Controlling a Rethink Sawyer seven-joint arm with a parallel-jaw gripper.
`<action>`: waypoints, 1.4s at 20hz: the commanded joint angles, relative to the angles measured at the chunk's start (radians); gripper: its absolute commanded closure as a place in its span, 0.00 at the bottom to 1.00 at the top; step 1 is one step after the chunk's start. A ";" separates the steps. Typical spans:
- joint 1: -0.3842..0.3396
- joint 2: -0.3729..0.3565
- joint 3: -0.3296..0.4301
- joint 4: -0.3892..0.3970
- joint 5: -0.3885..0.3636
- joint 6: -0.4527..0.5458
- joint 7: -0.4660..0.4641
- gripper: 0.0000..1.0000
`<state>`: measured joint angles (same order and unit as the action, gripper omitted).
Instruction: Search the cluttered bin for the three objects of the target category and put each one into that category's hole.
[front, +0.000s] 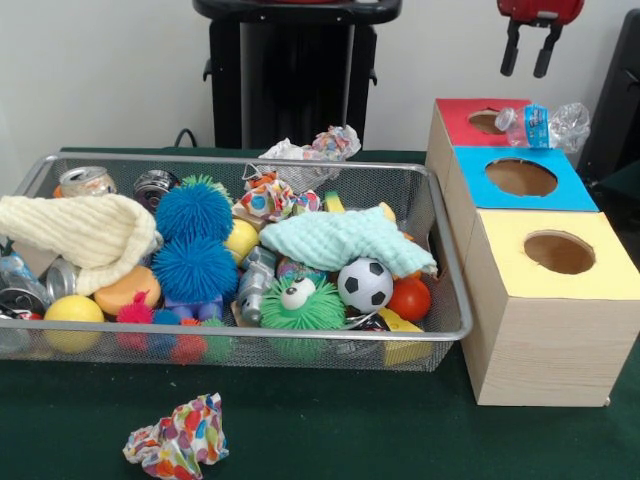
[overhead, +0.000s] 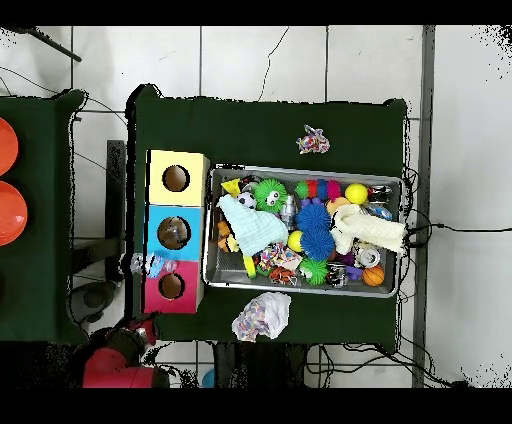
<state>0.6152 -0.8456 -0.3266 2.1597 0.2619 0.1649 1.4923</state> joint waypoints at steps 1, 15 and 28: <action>0.010 0.046 0.028 -0.010 0.052 -0.014 0.287 0.00; 0.134 0.075 -0.055 -0.108 0.124 0.140 0.346 0.00; 0.197 0.104 -0.093 -0.173 0.144 0.210 0.413 0.00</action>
<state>0.8206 -0.7720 -0.4197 2.0735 0.3560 0.2553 1.6318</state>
